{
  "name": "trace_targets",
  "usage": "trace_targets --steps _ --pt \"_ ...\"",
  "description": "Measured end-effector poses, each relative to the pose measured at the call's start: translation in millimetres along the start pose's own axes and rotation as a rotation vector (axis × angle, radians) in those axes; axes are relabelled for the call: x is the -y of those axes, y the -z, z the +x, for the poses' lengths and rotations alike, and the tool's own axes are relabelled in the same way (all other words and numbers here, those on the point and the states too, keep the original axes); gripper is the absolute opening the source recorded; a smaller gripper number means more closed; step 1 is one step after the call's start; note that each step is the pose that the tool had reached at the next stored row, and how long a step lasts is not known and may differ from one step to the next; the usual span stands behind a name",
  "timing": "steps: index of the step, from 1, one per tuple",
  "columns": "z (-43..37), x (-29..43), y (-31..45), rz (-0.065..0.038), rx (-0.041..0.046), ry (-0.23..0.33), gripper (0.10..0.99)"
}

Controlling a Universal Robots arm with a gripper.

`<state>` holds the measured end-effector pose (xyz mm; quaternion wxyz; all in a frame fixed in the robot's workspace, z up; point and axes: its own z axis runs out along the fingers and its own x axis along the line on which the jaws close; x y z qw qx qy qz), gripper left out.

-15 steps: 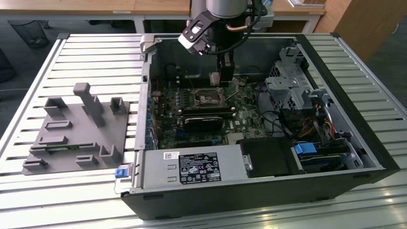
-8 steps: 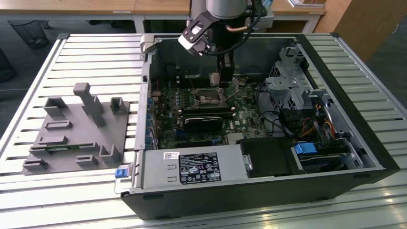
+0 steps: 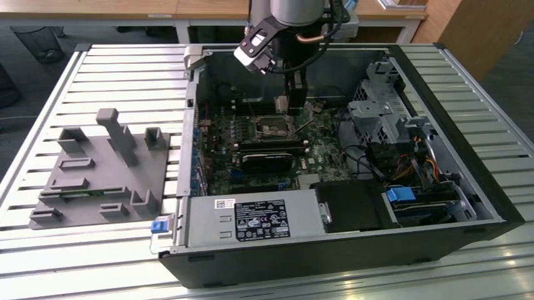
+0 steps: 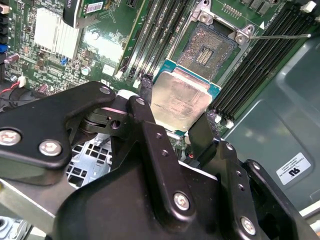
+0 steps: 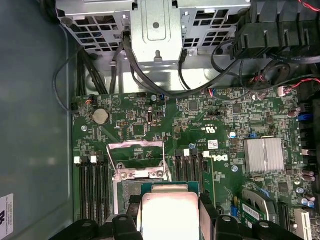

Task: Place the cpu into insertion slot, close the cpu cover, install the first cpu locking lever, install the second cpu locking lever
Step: 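Place the cpu into insertion slot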

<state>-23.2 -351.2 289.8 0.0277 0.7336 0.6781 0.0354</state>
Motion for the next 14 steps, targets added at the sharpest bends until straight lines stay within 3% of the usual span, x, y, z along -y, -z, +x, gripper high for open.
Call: trace_targets --steps 14 --pt "0.0 0.3 -2.7 0.0 0.0 0.0 0.545"
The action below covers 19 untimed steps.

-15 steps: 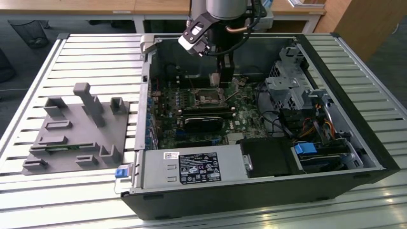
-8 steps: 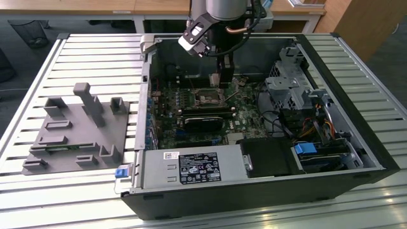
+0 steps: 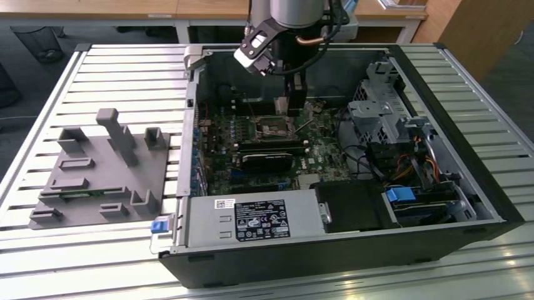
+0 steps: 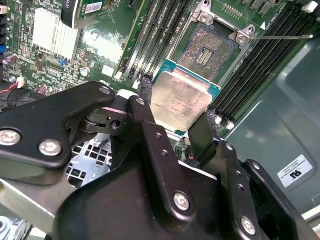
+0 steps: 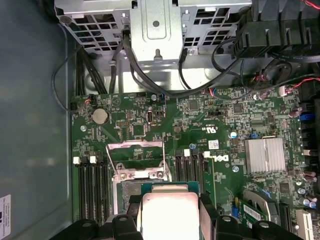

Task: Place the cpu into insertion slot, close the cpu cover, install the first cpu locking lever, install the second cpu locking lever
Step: 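Place the cpu into insertion slot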

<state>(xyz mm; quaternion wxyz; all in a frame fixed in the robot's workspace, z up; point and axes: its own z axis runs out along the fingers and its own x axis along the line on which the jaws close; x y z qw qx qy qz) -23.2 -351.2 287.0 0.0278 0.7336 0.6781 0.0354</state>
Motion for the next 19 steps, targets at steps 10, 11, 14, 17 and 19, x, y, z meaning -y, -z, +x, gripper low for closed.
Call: trace_targets --steps 10,11,14,17,19 --pt "0.0 0.3 -2.9 0.0 0.0 0.0 0.545" --pt "0.0 0.3 -3.1 0.0 0.0001 0.0 0.545" --pt "0.0 0.3 -3.7 0.0 0.0 0.0 0.545" --pt "0.0 0.4 -4.4 0.0 0.0 0.0 0.545" --pt "-0.1 0.4 -4.8 0.0 0.0 0.0 0.545"
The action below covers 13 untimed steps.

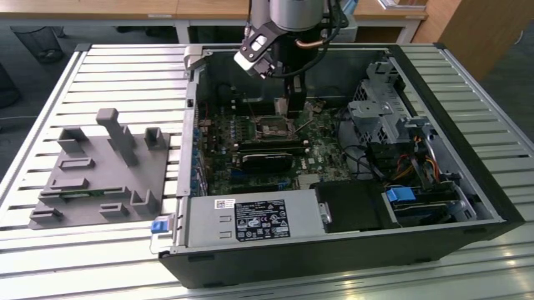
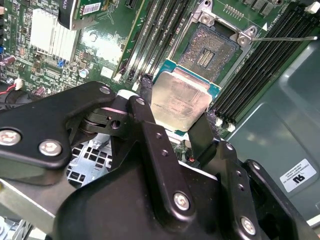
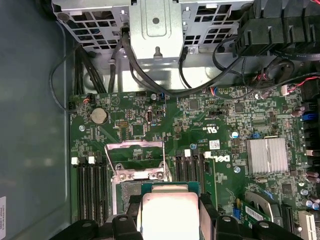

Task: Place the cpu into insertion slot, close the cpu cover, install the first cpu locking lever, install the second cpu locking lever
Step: 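Place the cpu into insertion slot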

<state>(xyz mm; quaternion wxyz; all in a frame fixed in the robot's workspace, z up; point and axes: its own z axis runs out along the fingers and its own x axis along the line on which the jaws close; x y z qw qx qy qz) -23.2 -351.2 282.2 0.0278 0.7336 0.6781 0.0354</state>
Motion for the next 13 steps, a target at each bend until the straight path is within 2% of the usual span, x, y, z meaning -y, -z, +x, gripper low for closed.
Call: trace_targets --steps 13 --pt "0.0 0.2 -2.9 0.0 0.0 0.0 0.545"
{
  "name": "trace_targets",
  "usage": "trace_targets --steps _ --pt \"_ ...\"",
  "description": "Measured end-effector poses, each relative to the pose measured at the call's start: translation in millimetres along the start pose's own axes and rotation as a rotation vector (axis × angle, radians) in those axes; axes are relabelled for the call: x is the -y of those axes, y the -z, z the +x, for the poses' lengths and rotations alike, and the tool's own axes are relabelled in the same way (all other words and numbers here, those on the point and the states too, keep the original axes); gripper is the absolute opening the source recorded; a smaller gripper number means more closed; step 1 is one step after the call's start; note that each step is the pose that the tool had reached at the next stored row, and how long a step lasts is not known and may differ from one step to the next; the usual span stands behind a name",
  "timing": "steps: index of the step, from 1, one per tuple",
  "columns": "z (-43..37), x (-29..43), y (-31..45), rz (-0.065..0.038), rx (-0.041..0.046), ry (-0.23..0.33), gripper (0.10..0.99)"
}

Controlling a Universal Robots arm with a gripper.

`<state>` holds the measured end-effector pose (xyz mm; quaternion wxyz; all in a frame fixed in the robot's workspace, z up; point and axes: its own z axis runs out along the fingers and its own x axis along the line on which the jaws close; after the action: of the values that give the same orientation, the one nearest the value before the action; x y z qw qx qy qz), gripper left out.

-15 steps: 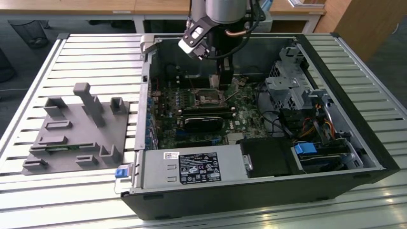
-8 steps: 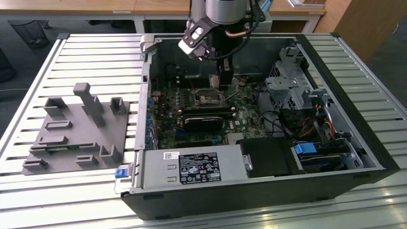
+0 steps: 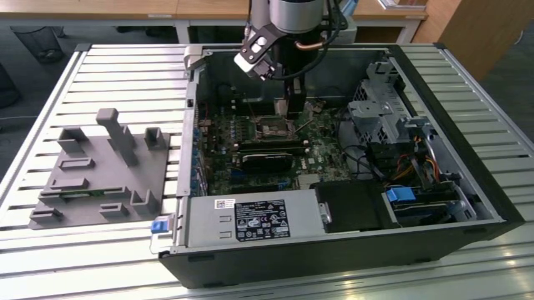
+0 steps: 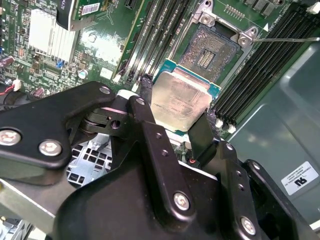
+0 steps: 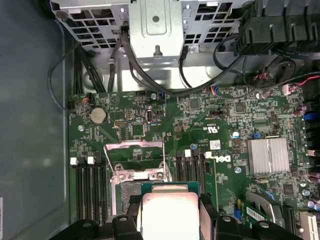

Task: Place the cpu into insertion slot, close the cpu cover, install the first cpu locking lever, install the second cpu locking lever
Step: 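Place the cpu into insertion slot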

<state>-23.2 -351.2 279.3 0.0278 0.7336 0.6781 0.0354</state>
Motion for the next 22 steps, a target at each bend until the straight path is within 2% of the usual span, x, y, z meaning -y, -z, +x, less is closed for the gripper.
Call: trace_targets --steps 22 --pt "0.6 0.7 -6.8 0.0 -0.0006 0.006 0.545"
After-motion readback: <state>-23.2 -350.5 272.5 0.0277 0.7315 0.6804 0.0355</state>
